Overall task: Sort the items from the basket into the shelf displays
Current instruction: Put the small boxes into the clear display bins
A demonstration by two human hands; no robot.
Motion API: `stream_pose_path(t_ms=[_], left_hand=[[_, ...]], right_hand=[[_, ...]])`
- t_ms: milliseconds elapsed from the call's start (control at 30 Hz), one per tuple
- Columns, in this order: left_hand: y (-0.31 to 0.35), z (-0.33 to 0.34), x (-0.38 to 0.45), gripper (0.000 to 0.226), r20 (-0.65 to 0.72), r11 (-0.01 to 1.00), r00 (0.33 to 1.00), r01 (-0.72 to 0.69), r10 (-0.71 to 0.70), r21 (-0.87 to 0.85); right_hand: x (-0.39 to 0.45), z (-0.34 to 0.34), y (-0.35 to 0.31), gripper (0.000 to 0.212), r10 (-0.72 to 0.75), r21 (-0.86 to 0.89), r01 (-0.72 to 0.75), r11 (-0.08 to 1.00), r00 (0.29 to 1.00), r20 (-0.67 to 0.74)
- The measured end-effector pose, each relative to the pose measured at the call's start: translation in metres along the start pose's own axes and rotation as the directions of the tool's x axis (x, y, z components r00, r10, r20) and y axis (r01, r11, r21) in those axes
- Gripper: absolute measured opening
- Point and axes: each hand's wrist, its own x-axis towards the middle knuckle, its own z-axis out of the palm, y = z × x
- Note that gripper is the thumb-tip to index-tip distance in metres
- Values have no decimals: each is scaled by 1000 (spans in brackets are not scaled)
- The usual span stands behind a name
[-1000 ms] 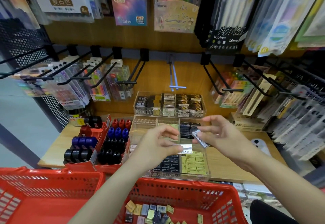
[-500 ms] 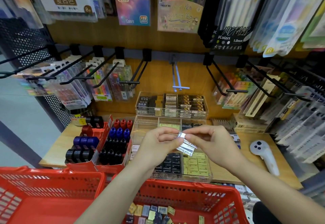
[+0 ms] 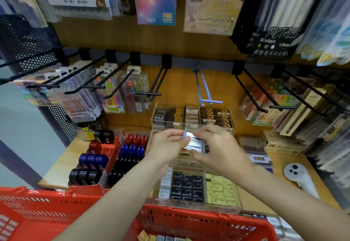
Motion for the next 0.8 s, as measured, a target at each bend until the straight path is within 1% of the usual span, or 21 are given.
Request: stream_pose_path(t_ms=[67, 133, 167, 200, 233, 267, 300, 333, 367, 400, 433, 467, 500, 567, 700, 733, 800], left_hand=[[0, -1, 17, 20, 6, 999, 1000, -5, 5, -33], [3, 0, 36, 17, 11, 997, 999, -44, 45, -61], [4, 1, 44, 20, 7, 996, 997, -80, 81, -39], [4, 0, 52, 25, -9, 986, 989, -147, 148, 78], [5, -3, 61, 30, -9, 922, 966, -246, 260, 301], [3, -6, 68, 34, 50, 766, 926, -339, 374, 547], [0, -10, 74, 40, 164, 556, 884, -410, 438, 723], [-2, -13, 79, 47, 281, 376, 864, -446, 417, 812], [-5, -16, 85, 55, 361, 252, 869, -453, 338, 855], [-9, -18, 89, 62, 399, 160, 881, -446, 256, 881], [-13, -19, 93, 67, 412, 98, 888, -437, 204, 894], [-16, -20, 95, 70, 419, 59, 887, -437, 193, 898], [-17, -20, 97, 71, 424, 42, 882, -441, 208, 897], [-17, -20, 98, 72, 423, 62, 875, -448, 236, 892], [-14, -23, 99, 75, 434, 90, 876, -460, 209, 883], [-13, -22, 98, 76, 432, 98, 879, -457, 199, 884], [-12, -22, 95, 77, 430, 103, 883, -453, 187, 885]], right_hand=[[19, 2, 5, 47, -16, -14, 16, 1000, 999, 34], [39, 3, 12, 37, -10, -2, 10, 1000, 998, 57], [50, 2, 17, 32, 5, 3, -5, 1000, 998, 55], [61, 3, 25, 29, 30, 6, -31, 1000, 998, 47], [72, 3, 34, 28, 76, 7, -76, 997, 996, 44], [81, 5, 44, 29, 142, 7, -142, 990, 988, 58], [90, 8, 53, 31, 219, -8, -219, 976, 971, 96], [98, 12, 61, 36, 295, -36, -293, 955, 945, 139], [105, 17, 67, 38, 347, -62, -341, 938, 921, 180], [112, 23, 71, 38, 364, -80, -355, 931, 906, 216], [118, 29, 73, 41, 358, -102, -344, 934, 900, 248], [124, 33, 73, 46, 347, -129, -324, 937, 899, 266], [128, 35, 73, 48, 335, -155, -303, 940, 904, 267], [134, 37, 74, 47, 316, -189, -272, 944, 908, 273], [136, 43, 74, 48, 312, -219, -245, 944, 877, 365], [131, 42, 73, 46, 295, -239, -216, 947, 879, 375], [114, 43, 70, 49, 232, -253, -149, 956, 912, 340]])
